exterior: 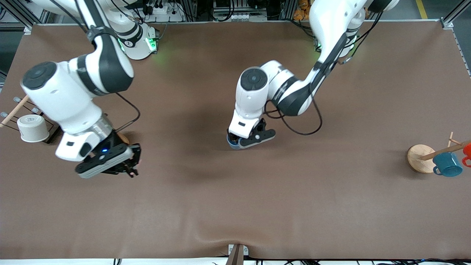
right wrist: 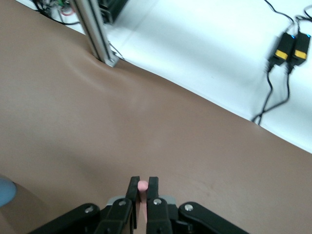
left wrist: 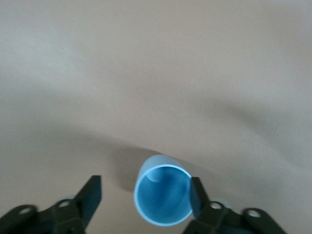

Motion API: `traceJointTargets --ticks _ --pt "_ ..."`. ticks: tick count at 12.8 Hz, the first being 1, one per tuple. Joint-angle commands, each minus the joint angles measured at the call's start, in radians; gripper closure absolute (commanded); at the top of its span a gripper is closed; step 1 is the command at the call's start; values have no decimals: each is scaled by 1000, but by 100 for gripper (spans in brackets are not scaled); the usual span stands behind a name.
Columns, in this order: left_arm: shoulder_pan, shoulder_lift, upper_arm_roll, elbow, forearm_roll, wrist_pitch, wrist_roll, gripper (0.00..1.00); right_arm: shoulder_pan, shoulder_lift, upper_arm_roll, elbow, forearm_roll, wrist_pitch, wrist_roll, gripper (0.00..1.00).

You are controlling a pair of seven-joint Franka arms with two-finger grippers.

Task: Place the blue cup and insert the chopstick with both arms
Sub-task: 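Set the blue cup down, open the left gripper and withdraw it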

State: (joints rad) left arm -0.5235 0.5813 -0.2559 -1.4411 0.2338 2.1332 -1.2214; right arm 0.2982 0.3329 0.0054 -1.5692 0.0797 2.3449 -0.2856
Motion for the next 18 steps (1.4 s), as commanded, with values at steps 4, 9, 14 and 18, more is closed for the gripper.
traceJointTargets --ticks 4,9,14,18 --pt "204 -208 -9 -24 1 -203 245 0 143 -2 -9 -26 17 124 -6 100" --pt "426 -314 -9 -24 -62 -384 624 0 271 8 -9 -63 17 290 14 100" --pt "560 -434 -11 -25 -146 -455 805 0 367 0 -8 -86 20 352 48 100" --pt "672 -492 -9 -28 -191 -495 1062 0 446 -5 -7 -242 20 622 196 100"
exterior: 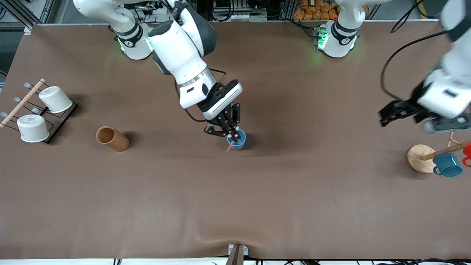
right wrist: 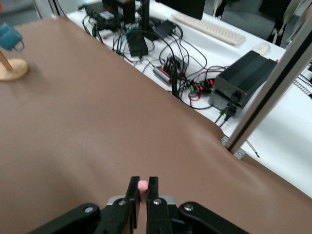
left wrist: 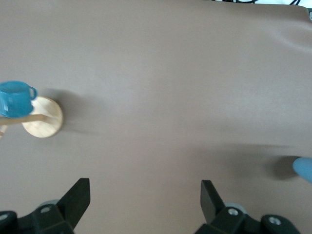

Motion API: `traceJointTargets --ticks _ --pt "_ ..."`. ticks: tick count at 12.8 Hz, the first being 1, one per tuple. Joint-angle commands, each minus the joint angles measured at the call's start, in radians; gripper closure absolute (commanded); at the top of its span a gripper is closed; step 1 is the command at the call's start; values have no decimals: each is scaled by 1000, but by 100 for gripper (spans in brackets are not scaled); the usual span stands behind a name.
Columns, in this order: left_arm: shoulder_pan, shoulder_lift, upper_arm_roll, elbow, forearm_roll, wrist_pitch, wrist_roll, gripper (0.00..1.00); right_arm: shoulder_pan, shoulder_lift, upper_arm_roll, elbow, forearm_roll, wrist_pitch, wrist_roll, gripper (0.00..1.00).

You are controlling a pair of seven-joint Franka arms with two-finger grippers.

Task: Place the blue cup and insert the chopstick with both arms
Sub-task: 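Set the blue cup down, open the left gripper and withdraw it, then move the pink chopstick over the blue cup and lower it inside with the right gripper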

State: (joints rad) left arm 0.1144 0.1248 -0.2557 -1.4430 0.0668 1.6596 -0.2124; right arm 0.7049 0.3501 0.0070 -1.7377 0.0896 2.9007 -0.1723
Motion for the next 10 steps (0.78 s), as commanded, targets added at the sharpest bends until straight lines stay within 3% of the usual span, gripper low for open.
traceJointTargets --ticks 1,5,10 --pt "34 -39 -8 -27 -24 -41 62 0 56 -22 -8 -83 10 65 135 100" --pt "31 -63 3 -45 -24 -78 94 0 80 -39 -10 -144 10 61 166 100" --pt "2 -113 68 -108 -25 -81 120 0 84 -49 -12 -169 9 63 163 100"
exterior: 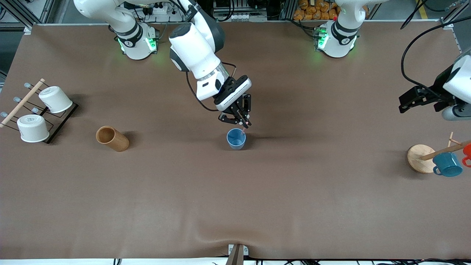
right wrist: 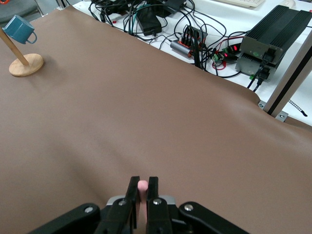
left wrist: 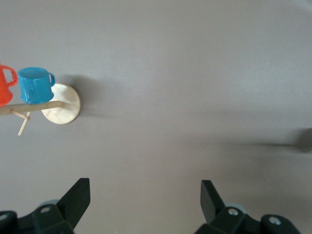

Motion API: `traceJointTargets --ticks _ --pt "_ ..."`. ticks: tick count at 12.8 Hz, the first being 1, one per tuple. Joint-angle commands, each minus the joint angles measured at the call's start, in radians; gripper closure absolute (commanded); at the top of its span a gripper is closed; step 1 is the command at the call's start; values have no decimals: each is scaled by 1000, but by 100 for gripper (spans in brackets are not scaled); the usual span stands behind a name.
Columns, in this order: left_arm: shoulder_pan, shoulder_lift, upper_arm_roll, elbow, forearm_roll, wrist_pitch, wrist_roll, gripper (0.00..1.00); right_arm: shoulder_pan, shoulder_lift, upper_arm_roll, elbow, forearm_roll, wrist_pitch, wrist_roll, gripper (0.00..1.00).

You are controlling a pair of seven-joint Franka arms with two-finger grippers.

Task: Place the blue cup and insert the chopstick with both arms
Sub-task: 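Move the pink chopstick over the blue cup and lower it inside with the right gripper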

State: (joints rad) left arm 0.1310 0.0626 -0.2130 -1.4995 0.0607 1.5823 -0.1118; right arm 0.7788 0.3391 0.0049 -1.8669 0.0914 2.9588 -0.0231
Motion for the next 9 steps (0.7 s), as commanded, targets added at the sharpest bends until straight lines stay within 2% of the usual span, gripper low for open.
traceJointTargets --ticks 1,3,4,9 --pt "-55 -59 61 -62 -21 -7 18 0 8 -34 -10 -41 7 5 12 100" --pt "-167 -93 183 -108 -21 2 18 0 7 -25 -10 -49 7 5 6 100" --pt "-177 -93 196 -108 -21 2 18 0 4 -14 -10 -54 7 6 5 100" --pt "-179 -83 161 -104 -21 4 -2 0 -6 24 -14 -51 -2 20 3 100"
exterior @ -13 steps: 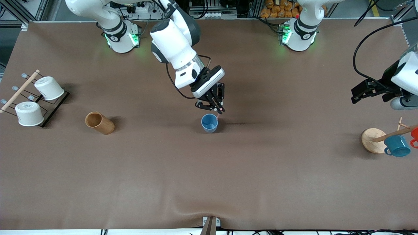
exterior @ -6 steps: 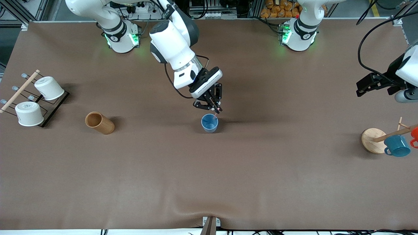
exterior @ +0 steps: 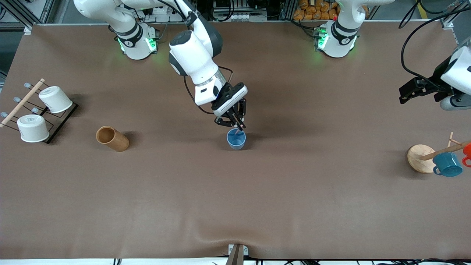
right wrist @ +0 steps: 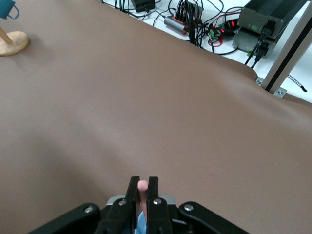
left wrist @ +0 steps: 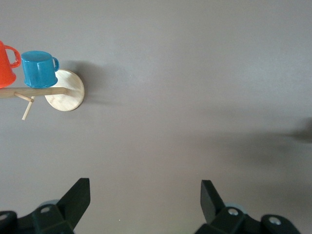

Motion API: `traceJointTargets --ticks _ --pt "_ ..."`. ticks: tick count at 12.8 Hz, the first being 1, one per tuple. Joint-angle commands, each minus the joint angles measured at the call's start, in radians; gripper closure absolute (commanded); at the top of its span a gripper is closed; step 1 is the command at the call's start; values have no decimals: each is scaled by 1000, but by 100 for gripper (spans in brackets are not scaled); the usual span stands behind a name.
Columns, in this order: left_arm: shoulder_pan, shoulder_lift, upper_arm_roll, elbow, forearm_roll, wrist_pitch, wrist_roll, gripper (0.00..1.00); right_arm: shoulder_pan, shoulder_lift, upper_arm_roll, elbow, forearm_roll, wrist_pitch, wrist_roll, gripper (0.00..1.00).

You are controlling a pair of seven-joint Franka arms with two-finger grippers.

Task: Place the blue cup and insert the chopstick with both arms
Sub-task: 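Move the pink chopstick over the blue cup and lower it inside with the right gripper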

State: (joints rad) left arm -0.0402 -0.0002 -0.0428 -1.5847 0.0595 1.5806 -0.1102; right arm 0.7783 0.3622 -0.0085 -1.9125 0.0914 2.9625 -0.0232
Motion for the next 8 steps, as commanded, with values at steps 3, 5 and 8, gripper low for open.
traceJointTargets --ticks 3,5,8 --pt "-7 -20 -15 -23 -18 2 -3 0 -13 33 -1 19 -9 20 3 100" --pt "-6 -23 -29 -20 -18 -1 -6 0 -17 69 -2 41 -10 33 3 100" --pt "-9 -21 -35 1 -6 1 -6 0 -17 92 -2 52 -10 46 5 92"
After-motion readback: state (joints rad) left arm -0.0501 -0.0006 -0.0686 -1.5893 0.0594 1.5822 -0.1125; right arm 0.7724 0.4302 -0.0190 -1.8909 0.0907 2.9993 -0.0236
